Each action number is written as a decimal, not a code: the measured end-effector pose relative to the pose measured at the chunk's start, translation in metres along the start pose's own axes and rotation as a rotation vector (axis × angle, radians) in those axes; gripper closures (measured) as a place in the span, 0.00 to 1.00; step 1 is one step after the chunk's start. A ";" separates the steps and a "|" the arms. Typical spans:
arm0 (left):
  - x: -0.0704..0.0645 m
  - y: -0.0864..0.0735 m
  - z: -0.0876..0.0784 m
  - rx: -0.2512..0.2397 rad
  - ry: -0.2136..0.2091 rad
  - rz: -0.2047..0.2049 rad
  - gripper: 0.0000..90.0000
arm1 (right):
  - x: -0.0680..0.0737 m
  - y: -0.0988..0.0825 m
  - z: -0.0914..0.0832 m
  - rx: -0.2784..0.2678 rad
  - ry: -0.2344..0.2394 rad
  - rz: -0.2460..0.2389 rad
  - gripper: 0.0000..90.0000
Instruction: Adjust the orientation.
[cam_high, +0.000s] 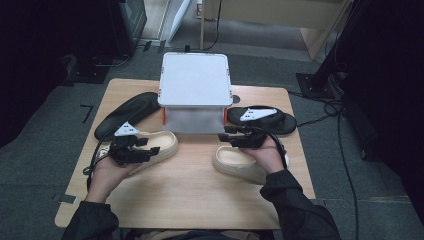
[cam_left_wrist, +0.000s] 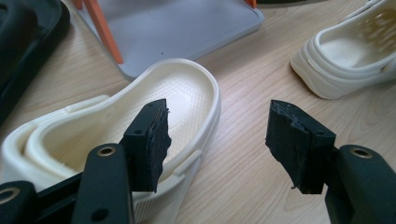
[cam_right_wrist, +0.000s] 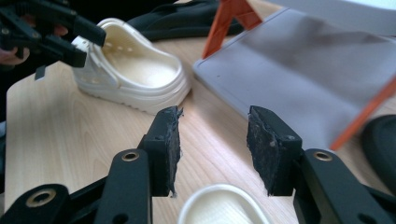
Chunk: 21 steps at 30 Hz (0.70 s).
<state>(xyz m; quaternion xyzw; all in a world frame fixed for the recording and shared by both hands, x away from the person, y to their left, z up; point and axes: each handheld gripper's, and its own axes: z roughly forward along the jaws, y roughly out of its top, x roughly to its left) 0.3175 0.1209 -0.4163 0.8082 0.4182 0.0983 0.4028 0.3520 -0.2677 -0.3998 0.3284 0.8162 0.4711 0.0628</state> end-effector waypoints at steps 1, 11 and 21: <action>0.001 0.000 -0.001 -0.007 0.003 -0.004 0.44 | 0.002 0.001 0.003 0.007 0.005 -0.004 0.60; 0.009 -0.002 -0.008 0.004 0.013 0.002 0.45 | 0.024 0.015 0.028 0.031 0.048 -0.042 0.60; 0.019 0.003 -0.012 -0.023 0.014 -0.014 0.46 | 0.049 0.031 0.064 0.058 0.102 -0.083 0.60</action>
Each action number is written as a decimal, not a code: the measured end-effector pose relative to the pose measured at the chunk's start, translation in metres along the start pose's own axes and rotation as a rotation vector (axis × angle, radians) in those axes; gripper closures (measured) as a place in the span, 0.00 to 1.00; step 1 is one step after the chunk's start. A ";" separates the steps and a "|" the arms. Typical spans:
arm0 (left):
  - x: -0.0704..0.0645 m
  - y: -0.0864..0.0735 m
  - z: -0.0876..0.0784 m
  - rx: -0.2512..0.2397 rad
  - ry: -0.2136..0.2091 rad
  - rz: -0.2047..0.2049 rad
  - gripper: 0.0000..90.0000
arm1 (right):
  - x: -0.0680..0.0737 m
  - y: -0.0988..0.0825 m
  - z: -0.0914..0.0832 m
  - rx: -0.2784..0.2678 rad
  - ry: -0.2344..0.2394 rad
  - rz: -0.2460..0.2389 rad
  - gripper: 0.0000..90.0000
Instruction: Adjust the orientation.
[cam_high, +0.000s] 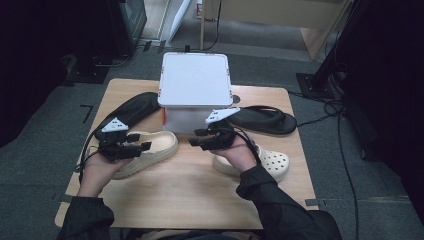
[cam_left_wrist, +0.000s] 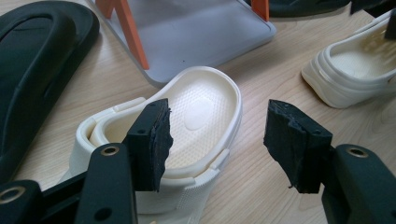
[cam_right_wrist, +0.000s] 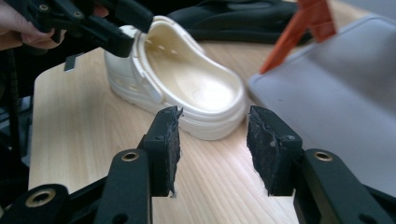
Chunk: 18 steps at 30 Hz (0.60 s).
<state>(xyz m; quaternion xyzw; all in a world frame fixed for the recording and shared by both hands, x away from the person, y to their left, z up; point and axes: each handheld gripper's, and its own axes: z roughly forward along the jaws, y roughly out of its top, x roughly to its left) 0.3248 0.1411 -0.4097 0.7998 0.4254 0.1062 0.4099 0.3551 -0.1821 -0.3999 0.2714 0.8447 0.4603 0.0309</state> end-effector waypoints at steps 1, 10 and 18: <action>0.000 0.000 0.000 0.000 0.000 0.000 0.45 | 0.001 0.001 0.005 0.002 0.008 -0.003 0.61; 0.005 -0.005 -0.008 -0.016 0.019 -0.022 0.45 | 0.013 0.006 0.048 0.050 0.070 -0.032 0.61; 0.012 -0.007 -0.012 -0.027 0.027 -0.039 0.45 | 0.016 0.006 0.094 0.077 0.110 -0.077 0.62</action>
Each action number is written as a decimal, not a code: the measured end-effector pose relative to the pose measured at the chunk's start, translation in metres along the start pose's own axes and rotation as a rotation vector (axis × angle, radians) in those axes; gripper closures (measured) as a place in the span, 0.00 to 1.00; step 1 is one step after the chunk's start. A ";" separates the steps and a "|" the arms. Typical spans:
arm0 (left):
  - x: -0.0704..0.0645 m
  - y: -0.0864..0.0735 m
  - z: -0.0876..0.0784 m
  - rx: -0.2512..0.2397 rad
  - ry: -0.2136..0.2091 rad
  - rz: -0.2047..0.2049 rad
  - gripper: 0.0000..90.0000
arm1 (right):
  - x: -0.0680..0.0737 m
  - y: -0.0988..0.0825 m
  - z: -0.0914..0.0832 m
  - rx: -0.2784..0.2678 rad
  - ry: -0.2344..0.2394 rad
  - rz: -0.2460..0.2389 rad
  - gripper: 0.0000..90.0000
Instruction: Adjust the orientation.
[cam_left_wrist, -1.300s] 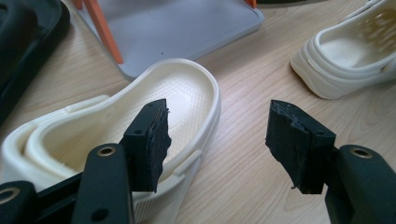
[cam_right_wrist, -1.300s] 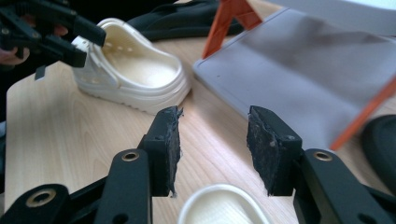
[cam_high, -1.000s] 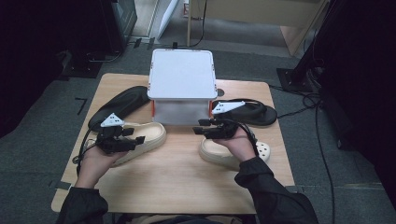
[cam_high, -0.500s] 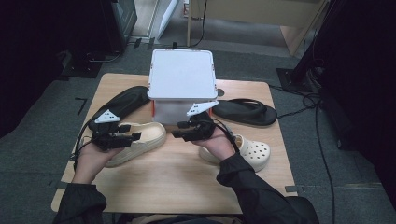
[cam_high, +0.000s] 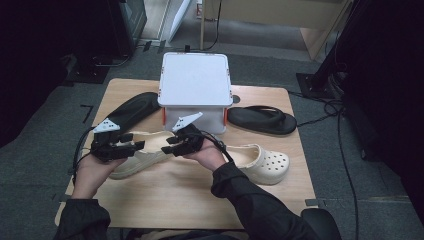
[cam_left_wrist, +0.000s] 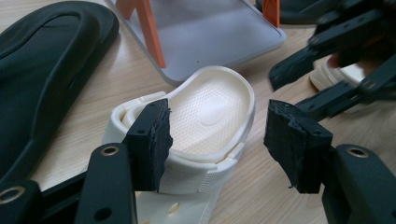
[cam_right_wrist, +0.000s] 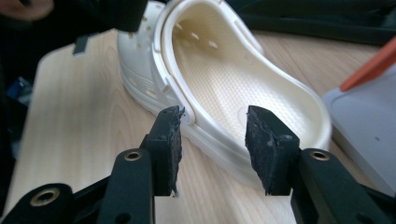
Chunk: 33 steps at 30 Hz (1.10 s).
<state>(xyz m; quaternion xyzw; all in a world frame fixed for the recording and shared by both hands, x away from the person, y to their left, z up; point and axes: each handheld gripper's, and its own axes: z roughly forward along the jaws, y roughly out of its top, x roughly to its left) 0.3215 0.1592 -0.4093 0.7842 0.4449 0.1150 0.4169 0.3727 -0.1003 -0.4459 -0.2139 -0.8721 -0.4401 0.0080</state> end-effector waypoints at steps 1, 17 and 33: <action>0.000 0.000 0.000 0.000 0.000 0.000 0.45 | 0.000 0.000 0.000 0.000 0.000 0.000 0.62; 0.006 0.000 -0.002 -0.013 -0.004 -0.016 0.45 | 0.004 0.001 0.052 0.107 0.030 -0.145 0.65; 0.004 0.002 -0.002 -0.027 -0.032 -0.024 0.45 | 0.019 -0.023 0.017 0.142 0.081 -0.048 0.92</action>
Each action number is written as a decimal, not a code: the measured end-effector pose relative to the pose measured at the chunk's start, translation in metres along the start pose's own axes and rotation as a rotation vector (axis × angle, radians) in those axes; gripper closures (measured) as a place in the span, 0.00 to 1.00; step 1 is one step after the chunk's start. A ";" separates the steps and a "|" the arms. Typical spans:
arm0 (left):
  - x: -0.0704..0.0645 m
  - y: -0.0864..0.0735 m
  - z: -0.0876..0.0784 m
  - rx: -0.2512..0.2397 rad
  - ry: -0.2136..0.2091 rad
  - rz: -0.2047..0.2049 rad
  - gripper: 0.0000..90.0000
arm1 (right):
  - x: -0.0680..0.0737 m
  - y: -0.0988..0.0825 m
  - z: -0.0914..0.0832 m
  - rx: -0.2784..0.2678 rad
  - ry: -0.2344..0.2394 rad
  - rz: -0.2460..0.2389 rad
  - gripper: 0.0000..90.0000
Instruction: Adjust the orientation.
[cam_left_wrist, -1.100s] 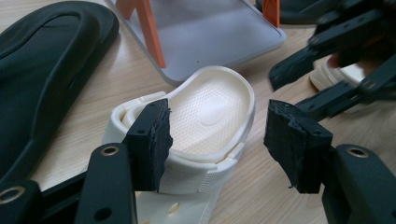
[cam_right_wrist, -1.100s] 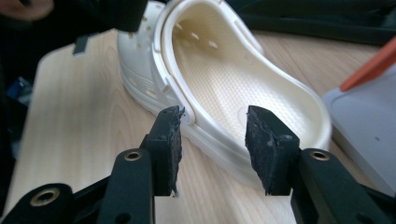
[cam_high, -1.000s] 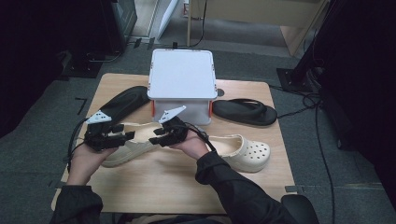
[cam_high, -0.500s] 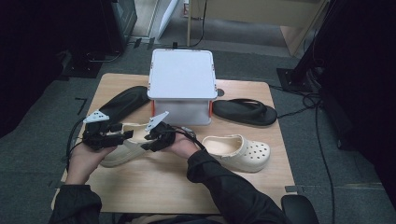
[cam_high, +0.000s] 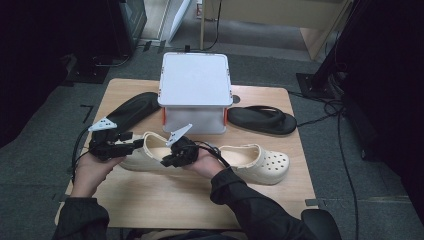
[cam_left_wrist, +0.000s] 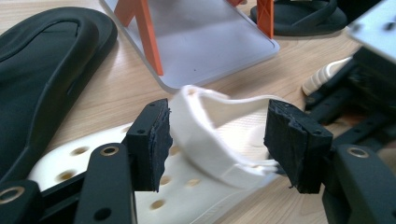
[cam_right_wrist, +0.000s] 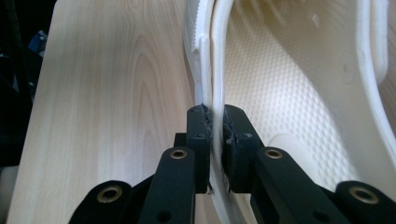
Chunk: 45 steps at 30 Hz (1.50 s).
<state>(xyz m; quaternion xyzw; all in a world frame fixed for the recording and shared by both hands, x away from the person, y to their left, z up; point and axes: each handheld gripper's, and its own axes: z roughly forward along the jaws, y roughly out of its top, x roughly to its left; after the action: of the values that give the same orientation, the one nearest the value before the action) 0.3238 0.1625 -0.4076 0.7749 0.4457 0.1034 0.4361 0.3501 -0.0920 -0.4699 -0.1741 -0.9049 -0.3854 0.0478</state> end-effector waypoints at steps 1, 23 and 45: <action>0.000 0.000 0.000 0.000 0.000 0.000 0.45 | 0.000 0.000 0.000 0.000 0.000 0.000 0.92; 0.010 -0.028 0.014 0.033 0.008 -0.022 0.72 | 0.012 -0.037 -0.057 -0.139 -0.111 0.077 0.84; 0.015 -0.054 0.019 0.122 0.061 -0.032 0.79 | -0.044 -0.031 -0.043 -0.100 -0.305 0.139 0.85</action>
<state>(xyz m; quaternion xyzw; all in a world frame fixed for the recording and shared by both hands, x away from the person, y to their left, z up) 0.3108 0.1754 -0.4640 0.7892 0.4768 0.0927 0.3758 0.3782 -0.1552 -0.4708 -0.2950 -0.8671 -0.3947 -0.0724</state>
